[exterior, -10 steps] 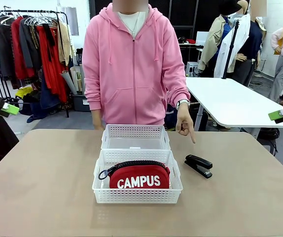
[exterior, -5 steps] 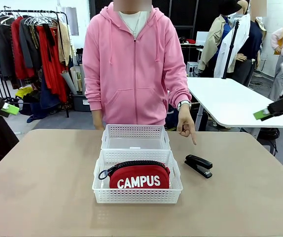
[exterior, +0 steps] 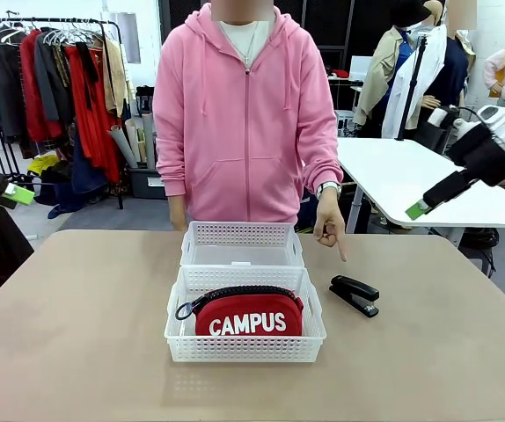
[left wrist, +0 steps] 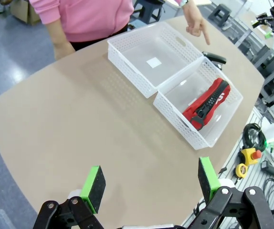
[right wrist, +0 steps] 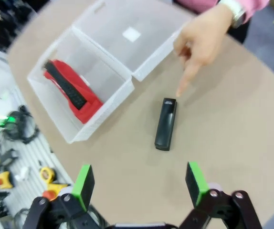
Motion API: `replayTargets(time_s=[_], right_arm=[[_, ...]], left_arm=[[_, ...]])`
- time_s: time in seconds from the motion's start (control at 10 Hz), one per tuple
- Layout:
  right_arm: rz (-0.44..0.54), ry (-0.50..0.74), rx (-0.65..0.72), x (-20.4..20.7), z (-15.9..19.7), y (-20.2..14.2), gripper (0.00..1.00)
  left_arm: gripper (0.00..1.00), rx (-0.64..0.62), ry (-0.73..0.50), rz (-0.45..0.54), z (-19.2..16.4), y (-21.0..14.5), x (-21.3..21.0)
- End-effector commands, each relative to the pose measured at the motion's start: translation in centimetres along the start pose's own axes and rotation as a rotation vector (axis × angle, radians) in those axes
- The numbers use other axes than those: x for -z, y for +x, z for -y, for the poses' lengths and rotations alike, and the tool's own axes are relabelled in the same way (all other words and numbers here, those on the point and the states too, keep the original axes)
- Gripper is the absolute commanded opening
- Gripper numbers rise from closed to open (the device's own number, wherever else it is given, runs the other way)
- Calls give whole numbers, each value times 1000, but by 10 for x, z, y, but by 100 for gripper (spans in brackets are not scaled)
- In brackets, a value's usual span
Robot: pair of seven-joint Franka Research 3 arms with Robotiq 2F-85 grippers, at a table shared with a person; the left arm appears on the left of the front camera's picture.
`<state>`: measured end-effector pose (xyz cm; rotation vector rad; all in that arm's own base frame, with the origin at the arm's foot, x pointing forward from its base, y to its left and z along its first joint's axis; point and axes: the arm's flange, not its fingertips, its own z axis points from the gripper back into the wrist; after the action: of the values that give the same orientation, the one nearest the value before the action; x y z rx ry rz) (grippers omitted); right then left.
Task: Distribute items into two baskets.
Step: Pick up the Stapler that the person points to.
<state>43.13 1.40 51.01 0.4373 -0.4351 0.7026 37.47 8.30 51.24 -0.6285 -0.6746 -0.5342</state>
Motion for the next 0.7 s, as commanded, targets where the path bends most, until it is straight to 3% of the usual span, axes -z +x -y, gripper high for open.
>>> replayTargets(time_s=[0.0,0.6], right_arm=[[-100,-71,26,20,-8,16,100],[-336,-207,6,77,-23,51,100]], left_arm=[[100,0,-13,15,0,0,-1],[100,0,-13,15,0,0,-1]])
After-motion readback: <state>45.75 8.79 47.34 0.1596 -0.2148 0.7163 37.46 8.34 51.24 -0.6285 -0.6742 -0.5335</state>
